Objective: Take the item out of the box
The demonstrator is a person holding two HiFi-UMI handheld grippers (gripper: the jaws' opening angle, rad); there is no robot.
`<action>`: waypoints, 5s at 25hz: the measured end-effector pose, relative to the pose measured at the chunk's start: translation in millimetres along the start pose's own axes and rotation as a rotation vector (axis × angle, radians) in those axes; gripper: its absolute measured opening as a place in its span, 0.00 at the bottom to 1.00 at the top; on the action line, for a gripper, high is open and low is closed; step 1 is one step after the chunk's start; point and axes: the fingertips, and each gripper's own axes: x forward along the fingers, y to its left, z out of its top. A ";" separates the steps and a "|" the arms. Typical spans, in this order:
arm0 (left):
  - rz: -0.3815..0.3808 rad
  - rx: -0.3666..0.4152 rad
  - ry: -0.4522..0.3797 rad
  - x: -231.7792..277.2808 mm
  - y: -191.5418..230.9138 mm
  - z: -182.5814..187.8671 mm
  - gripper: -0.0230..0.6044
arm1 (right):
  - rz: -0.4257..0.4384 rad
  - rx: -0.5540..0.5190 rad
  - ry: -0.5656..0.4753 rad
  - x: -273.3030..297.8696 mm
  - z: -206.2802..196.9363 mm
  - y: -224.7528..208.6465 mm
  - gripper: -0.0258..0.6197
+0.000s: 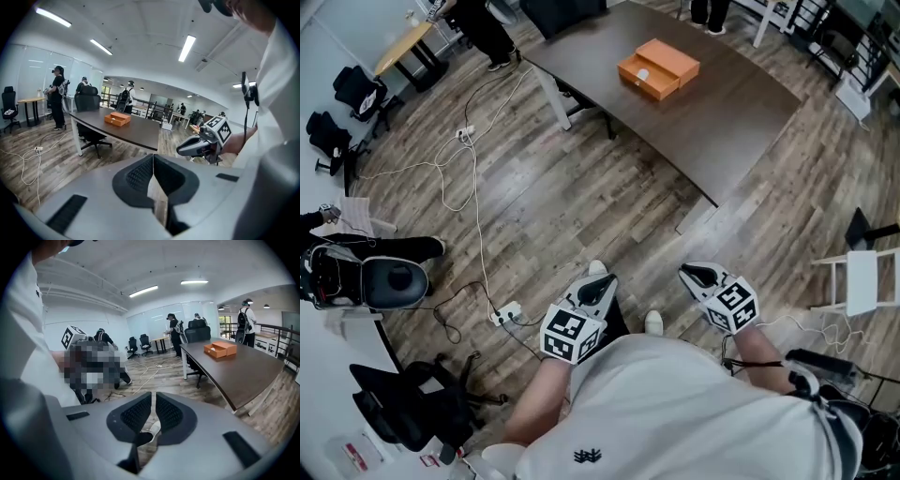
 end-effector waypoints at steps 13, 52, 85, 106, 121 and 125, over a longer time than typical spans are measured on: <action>-0.118 0.054 -0.034 32.2 205.4 93.0 0.05 | -0.119 0.054 0.006 160.6 136.5 -68.2 0.05; 0.073 -0.027 0.061 200.0 506.0 240.0 0.05 | -0.385 0.533 0.122 443.4 298.2 -573.0 0.29; 0.122 -0.077 0.081 202.5 573.9 274.7 0.05 | -0.421 0.617 0.314 499.7 276.1 -627.8 0.30; 0.024 -0.053 -0.011 107.2 559.9 245.5 0.05 | -0.424 0.449 0.105 441.1 362.4 -489.6 0.30; -0.031 -0.026 -0.025 36.5 546.6 205.1 0.05 | -0.371 0.354 0.047 418.2 369.8 -329.3 0.30; -0.046 -0.025 -0.023 23.7 541.0 194.8 0.05 | -0.339 0.350 0.044 413.9 365.4 -289.7 0.30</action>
